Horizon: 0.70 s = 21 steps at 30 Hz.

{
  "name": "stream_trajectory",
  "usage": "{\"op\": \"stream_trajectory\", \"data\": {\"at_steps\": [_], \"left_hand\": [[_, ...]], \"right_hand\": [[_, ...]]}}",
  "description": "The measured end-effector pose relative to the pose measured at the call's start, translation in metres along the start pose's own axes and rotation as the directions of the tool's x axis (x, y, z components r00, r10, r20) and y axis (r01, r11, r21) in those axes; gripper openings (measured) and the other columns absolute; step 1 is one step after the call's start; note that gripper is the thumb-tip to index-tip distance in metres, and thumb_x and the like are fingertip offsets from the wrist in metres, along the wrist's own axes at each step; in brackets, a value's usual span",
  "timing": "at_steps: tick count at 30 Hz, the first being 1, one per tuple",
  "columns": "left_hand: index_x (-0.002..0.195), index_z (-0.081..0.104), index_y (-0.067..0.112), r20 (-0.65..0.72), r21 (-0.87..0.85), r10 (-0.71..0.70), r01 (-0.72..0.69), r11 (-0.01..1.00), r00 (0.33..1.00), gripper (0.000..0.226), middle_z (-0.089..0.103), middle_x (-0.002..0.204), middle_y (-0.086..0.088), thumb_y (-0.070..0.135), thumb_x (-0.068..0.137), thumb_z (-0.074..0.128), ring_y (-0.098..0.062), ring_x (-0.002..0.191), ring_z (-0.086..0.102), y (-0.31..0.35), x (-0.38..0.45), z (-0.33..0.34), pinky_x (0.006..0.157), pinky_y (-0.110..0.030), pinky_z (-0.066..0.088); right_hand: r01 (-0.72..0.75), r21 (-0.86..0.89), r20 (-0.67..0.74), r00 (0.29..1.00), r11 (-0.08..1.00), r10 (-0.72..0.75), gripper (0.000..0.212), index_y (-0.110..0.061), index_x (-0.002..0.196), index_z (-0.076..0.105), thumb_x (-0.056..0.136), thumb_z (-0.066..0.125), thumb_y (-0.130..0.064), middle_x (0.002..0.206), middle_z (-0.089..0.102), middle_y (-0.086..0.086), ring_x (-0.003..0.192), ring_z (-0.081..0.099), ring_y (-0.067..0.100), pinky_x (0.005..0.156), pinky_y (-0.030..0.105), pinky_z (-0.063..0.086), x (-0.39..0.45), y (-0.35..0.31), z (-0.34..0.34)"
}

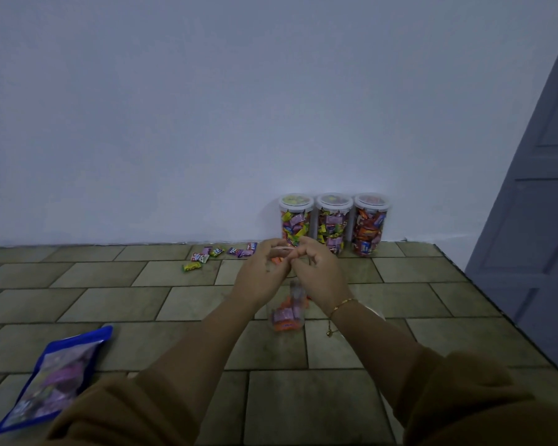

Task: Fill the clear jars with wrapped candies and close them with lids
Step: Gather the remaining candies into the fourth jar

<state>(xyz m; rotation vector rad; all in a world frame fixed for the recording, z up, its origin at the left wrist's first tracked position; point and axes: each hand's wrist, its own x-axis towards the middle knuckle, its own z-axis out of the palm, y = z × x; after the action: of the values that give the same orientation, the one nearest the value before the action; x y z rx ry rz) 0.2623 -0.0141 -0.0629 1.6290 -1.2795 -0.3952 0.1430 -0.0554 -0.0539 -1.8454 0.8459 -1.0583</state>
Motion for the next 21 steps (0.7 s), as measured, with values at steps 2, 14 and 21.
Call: {"op": "stream_trajectory", "data": {"at_steps": [2,14,21], "left_hand": [[0.126,0.050,0.028,0.010,-0.024,0.008,-0.008,1.000,1.000,0.036,0.057,0.095,0.026,0.033,0.091,0.058,-0.004,0.099,0.057,-0.003,-0.001,0.000,0.084,-0.026,0.045],[0.134,0.045,0.029,-0.185,-0.279,-0.055,0.001,0.960,0.981,0.036,0.054,0.133,0.003,0.038,0.099,0.042,-0.012,0.121,0.051,-0.018,0.016,-0.020,0.098,-0.024,0.039],[0.122,0.057,0.015,-0.142,-0.152,-0.229,0.207,0.966,0.963,0.031,0.064,0.107,-0.001,0.029,0.095,0.053,-0.017,0.095,0.061,-0.048,0.032,-0.025,0.081,-0.030,0.048]], "right_hand": [[-0.010,0.035,-0.013,1.000,0.999,0.011,0.022,-0.021,0.073,0.062,0.085,0.057,-0.003,0.132,0.053,0.004,0.127,0.046,0.017,0.100,0.029,0.038,0.000,0.000,-0.001],[-0.293,-0.348,-0.040,0.954,0.891,0.298,0.038,-0.004,0.126,0.056,0.091,0.042,-0.001,0.125,0.060,0.015,0.113,0.056,0.026,0.089,0.027,0.043,0.017,0.048,-0.047],[-0.247,-0.693,0.107,0.894,0.677,0.435,0.037,-0.005,0.129,0.053,0.093,0.046,-0.007,0.130,0.055,0.015,0.117,0.053,0.028,0.091,0.027,0.041,0.024,0.082,-0.049]]}}
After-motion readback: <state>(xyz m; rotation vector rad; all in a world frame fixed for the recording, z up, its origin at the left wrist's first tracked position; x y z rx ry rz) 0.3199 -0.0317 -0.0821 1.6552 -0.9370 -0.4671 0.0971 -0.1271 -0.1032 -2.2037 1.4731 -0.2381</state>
